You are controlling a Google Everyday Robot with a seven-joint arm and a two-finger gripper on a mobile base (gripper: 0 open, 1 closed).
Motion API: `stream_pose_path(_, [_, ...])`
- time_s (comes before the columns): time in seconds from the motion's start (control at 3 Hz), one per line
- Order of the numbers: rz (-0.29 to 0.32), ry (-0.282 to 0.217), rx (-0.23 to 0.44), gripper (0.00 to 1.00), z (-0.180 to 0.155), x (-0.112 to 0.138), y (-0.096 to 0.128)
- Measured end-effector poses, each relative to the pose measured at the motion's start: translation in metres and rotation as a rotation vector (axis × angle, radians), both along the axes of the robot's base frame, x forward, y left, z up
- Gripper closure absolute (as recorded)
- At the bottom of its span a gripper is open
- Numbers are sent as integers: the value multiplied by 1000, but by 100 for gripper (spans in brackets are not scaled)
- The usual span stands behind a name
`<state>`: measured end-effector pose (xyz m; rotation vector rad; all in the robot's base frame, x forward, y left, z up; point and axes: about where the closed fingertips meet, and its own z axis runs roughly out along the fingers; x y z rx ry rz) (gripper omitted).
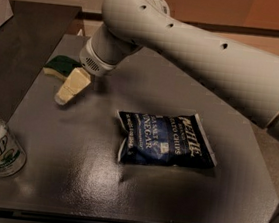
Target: Pick sponge
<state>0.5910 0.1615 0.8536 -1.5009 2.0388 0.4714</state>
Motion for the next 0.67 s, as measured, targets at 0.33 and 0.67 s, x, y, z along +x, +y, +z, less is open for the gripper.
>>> stream_pose_path(0.33, [-15, 10, -7, 0, -16, 25, 9])
stream_pose_path(0.67, [-5, 7, -12, 0, -18, 27, 15])
